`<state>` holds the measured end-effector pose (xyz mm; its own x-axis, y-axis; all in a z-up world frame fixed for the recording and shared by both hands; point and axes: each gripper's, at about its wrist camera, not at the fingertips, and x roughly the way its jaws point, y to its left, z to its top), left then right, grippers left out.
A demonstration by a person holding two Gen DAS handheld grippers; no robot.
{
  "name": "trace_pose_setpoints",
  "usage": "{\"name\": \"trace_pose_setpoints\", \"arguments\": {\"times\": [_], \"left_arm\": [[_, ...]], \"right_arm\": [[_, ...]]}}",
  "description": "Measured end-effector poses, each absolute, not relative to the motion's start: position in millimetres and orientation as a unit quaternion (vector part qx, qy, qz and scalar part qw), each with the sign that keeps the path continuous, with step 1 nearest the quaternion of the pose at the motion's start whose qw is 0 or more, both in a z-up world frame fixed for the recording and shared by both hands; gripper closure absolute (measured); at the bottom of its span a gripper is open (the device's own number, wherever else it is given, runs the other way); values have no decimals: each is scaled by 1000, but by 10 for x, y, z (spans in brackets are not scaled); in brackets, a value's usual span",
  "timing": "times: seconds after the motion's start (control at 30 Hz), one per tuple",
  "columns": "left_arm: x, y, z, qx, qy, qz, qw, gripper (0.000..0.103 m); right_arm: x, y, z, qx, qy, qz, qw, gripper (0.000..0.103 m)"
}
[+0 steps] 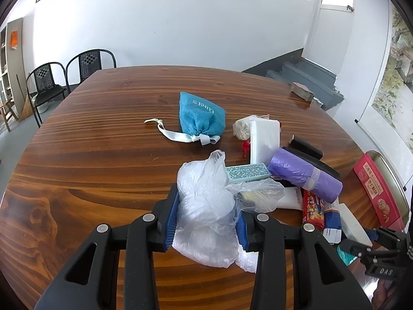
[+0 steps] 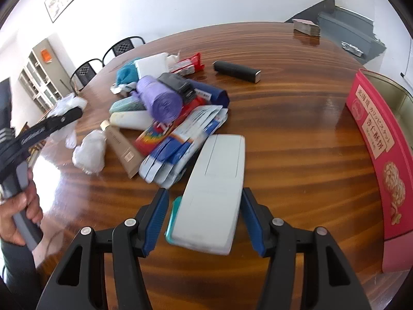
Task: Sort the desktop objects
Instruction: 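Carry both items to the red tin box while right tool releases the case inside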
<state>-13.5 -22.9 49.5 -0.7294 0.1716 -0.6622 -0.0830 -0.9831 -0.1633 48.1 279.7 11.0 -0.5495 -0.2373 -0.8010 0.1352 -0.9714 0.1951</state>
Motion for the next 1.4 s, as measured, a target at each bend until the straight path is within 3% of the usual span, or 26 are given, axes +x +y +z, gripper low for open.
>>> {"name": "trace_pose_setpoints", "arguments": {"times": [0.27,0.73,1.4], "left_arm": [[-89,-197,516,-358,-58,929,74,62],[31,56,629,-347,-53,931,97,62],[133,1364,837,-343,-1,922,182,62]], "right_arm": [[443,2888,94,454,-58,-886,75,59],[675,3236,454,394,-109,-911,61,59],[1174,4706,722,280,-153,-940,-119,59]]}}
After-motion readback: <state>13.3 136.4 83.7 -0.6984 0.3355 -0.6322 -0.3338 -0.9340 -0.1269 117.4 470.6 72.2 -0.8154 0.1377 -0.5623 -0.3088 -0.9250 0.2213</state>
